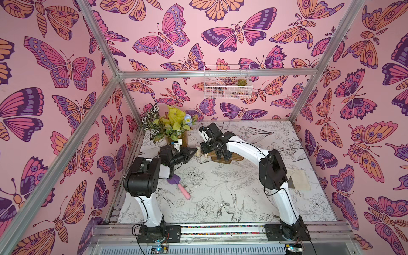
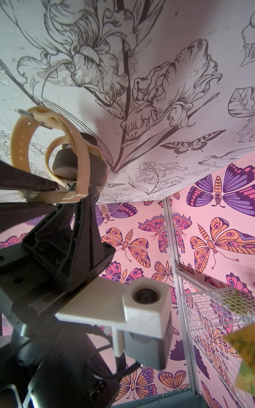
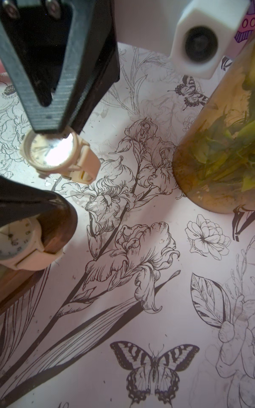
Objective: Place watch on stand
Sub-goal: Adjust the watch on the stand.
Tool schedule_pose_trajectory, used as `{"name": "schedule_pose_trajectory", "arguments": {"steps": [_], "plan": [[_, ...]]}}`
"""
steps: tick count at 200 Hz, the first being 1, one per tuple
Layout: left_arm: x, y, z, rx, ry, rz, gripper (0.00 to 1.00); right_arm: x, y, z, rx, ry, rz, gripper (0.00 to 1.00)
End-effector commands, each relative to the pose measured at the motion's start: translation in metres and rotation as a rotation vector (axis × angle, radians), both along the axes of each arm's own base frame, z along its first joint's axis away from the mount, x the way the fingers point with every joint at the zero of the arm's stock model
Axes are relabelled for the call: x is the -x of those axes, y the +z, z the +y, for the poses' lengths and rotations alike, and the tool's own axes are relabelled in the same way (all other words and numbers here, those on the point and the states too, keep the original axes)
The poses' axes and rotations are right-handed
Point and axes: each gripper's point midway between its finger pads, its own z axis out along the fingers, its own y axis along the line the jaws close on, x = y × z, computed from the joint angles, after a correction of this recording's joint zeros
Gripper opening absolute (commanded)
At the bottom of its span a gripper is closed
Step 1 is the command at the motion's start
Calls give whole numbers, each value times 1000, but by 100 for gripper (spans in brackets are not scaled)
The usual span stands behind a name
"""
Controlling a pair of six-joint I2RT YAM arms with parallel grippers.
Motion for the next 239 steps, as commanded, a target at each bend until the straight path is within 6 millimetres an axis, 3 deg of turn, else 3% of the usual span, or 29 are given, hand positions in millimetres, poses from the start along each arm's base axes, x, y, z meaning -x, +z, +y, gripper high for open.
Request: {"name": "schedule_pose_trajectory", "arguments": {"steps": [1,152,209,239], "plan": [[5,12,-1,2,-19,-50,0,3,-15,-16,69,-22,21,0],[3,13,0,2,-13,-54,0,17,-8,-46,110,-45,17,0],[-2,20,0,5,-11,-66,0,61,10,-44,24,47,67,0],[-3,23,0,5,-12,-72,0,90,5,-62,21,43,122,0]]}}
